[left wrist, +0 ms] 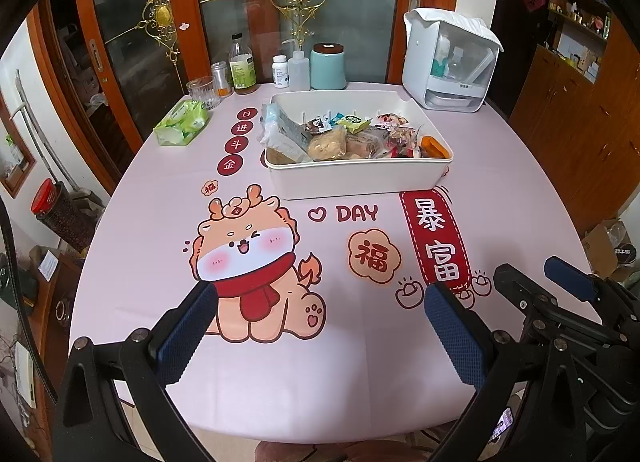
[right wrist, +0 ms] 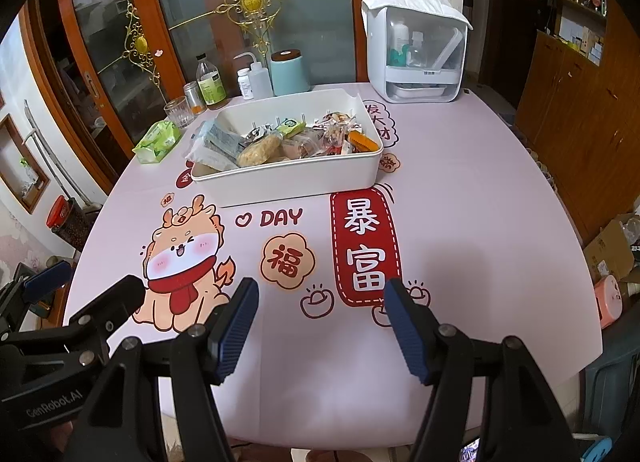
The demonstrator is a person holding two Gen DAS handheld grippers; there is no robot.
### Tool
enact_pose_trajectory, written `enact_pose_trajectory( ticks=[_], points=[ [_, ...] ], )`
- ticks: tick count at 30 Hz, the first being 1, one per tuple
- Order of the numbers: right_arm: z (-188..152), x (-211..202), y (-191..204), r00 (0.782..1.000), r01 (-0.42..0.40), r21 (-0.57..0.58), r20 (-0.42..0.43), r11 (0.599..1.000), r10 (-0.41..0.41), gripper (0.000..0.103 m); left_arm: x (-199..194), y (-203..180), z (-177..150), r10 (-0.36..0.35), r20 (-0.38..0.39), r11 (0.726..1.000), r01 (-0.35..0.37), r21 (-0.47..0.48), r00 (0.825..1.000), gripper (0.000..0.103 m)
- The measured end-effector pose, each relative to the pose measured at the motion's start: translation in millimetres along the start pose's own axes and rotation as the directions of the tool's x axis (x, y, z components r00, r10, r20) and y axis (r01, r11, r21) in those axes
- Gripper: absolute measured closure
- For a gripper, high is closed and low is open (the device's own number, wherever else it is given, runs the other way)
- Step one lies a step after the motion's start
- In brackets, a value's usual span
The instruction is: Organize snacks
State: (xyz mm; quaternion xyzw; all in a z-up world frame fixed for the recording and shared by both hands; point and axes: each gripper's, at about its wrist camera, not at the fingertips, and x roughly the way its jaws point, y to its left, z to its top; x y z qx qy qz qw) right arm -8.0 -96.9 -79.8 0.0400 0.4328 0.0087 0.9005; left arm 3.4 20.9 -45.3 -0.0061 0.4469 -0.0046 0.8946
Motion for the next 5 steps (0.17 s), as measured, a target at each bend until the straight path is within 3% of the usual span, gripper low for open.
enact_pose_trajectory(
  ticks=[5],
  points=[
    [0.5, 3.0, 2.4, 1.0, 0.002, 0.001, -0.004, 1.0, -0.002, 0.037, 3.4, 4.2, -2.0, -0.003, -0.008, 1.0, 0.003, -0.002, 1.0, 0.001]
  ],
)
